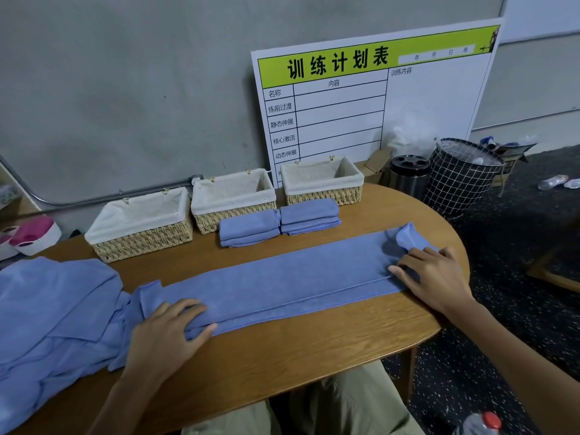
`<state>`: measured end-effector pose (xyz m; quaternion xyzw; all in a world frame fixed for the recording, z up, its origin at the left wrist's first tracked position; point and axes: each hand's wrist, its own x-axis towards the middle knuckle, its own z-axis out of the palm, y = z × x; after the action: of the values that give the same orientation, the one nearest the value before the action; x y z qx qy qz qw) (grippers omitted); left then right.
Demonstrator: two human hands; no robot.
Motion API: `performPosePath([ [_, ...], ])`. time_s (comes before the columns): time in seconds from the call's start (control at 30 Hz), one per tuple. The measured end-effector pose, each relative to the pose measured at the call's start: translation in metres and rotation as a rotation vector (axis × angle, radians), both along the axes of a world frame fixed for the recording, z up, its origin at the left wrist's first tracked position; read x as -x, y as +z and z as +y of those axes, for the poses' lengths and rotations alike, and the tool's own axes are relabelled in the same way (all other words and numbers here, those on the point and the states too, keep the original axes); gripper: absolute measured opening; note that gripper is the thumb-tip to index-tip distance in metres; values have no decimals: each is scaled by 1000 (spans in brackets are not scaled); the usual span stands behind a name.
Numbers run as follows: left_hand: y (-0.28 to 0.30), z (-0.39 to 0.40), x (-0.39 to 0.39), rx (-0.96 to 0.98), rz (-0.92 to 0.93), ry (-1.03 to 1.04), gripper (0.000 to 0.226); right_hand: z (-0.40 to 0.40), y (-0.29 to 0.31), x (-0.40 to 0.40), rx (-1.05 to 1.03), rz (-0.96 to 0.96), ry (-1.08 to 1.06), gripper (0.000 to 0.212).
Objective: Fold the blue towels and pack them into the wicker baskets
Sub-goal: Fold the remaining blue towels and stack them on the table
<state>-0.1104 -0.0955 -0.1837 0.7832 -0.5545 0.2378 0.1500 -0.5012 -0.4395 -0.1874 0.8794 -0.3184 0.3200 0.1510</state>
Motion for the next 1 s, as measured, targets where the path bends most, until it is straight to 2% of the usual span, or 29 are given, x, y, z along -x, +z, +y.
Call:
performPosePath([
  [0.17,3,-10,5,10,-3,6,59,-1,-2,-1,45,14,-80,42],
  [0.3,-1,-31,15,-13,-2,-213,47,-4,-3,-3,16,20,97,40],
  [0.37,-8,-37,15,-49,97,-281,49,-4,-3,-8,-83,33,265,34],
  [0.43,-11,-40,12,-44,273,-316,47,0,-2,-17,-195,20,388,28],
  [0.5,-10,-41,12,-5,414,-357,47,3,-3,-26,-234,21,455,27],
  [0.57,-6,-40,14,20,474,-382,48,3,-2,-30,-217,33,485,27],
  [0.7,-4,-38,19,54,431,-390,46,6,-3,-32,-161,44,484,24],
  [0.83,1,-37,24,134,372,-398,33,13,4,-33,-155,-14,449,23],
  [1.0,-10,-29,17,21,351,-455,31,18,-1,-24,-180,108,517,22],
])
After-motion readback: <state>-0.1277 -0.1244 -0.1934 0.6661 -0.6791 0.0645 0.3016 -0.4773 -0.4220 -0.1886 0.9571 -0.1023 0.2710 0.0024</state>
